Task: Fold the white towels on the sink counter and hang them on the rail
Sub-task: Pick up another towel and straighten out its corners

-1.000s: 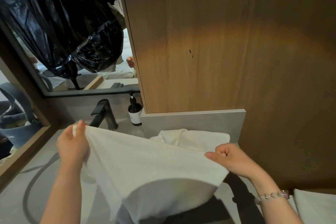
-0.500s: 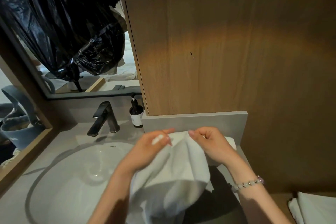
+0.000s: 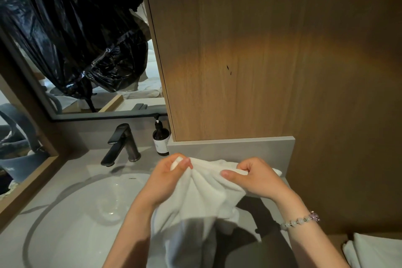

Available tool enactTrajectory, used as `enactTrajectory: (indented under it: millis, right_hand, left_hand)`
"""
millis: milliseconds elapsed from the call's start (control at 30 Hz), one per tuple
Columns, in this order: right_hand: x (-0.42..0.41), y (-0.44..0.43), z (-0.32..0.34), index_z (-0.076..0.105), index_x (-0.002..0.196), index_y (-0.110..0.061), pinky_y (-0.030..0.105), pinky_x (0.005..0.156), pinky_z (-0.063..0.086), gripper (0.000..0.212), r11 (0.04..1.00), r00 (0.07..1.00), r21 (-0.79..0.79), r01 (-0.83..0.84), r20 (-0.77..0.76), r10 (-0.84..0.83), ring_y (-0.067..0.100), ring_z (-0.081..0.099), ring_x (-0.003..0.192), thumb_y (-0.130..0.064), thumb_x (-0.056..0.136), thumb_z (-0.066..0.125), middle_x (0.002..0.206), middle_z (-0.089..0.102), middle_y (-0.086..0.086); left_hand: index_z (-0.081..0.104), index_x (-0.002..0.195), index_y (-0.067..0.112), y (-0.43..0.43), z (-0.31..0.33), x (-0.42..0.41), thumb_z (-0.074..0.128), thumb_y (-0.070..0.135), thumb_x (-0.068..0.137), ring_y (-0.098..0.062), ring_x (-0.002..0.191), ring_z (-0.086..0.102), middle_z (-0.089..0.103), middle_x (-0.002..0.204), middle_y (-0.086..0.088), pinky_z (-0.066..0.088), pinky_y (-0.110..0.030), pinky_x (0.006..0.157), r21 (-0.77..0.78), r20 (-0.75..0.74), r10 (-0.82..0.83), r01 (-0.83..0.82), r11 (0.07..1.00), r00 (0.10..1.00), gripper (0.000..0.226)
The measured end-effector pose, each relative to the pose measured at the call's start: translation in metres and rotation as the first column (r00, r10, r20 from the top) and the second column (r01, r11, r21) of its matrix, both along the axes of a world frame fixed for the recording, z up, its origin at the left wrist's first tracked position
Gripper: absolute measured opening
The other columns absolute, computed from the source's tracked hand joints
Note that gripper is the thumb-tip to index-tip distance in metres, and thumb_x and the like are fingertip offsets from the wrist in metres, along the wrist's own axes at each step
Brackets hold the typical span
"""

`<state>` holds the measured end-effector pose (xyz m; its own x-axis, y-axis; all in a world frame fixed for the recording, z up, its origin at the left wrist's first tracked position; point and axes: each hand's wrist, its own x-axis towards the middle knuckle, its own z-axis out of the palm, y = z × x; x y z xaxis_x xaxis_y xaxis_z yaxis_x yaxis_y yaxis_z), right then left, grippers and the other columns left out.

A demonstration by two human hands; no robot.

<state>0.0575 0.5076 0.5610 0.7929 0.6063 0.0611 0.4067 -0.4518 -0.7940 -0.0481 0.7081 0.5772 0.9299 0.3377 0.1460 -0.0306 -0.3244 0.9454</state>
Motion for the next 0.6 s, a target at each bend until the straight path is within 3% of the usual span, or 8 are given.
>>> enactTrajectory:
  millis: [133,300,500,600]
  right_hand:
    - [0.005,-0.018,0.001,0.033,0.046,-0.013,0.022,0.047,0.020,0.058,1.000,0.999,-0.001,0.000,-0.047,0.000,0.009,0.024,0.041,-0.045,0.078,0.071,0.044,0.024,-0.004]
    - [0.012,-0.029,0.001,0.030,0.047,-0.014,0.018,0.047,0.018,0.057,0.995,0.999,0.099,0.003,-0.043,0.001,0.007,0.019,0.041,-0.036,0.082,0.069,0.043,0.021,-0.007]
    - [0.013,-0.023,0.003,0.039,0.050,-0.013,0.014,0.047,0.025,0.047,0.959,0.998,0.281,0.028,-0.056,-0.013,0.003,0.027,0.043,-0.024,0.088,0.063,0.045,0.029,-0.008]
    - [0.012,-0.015,0.004,0.055,0.055,-0.005,0.016,0.052,0.031,0.038,0.937,0.997,0.350,0.017,-0.080,0.012,0.003,0.039,0.048,-0.022,0.089,0.062,0.049,0.043,-0.007]
  left_hand:
    - [0.059,0.062,0.022,0.026,0.001,-0.010,0.051,0.021,0.096,-0.011,0.064,0.045,0.054,0.061,0.010,0.036,-0.027,0.062,-0.020,0.003,0.225,-0.225,0.974,0.974,0.035]
    - [0.059,0.073,0.013,0.048,0.001,-0.024,0.047,0.027,0.097,-0.014,0.074,0.050,0.058,0.077,0.002,0.038,-0.028,0.066,0.031,-0.043,0.365,-0.364,0.931,0.930,0.030]
    - [0.062,0.080,0.013,0.049,-0.009,-0.026,0.046,0.030,0.097,-0.017,0.074,0.050,0.058,0.082,-0.002,0.037,-0.027,0.063,0.103,-0.082,0.412,-0.403,0.909,0.908,0.029]
    - [0.065,0.077,0.018,0.045,-0.010,-0.021,0.053,0.022,0.094,-0.010,0.091,0.051,0.059,0.094,0.010,0.036,-0.019,0.076,0.224,-0.002,0.374,-0.364,0.904,0.927,0.021]
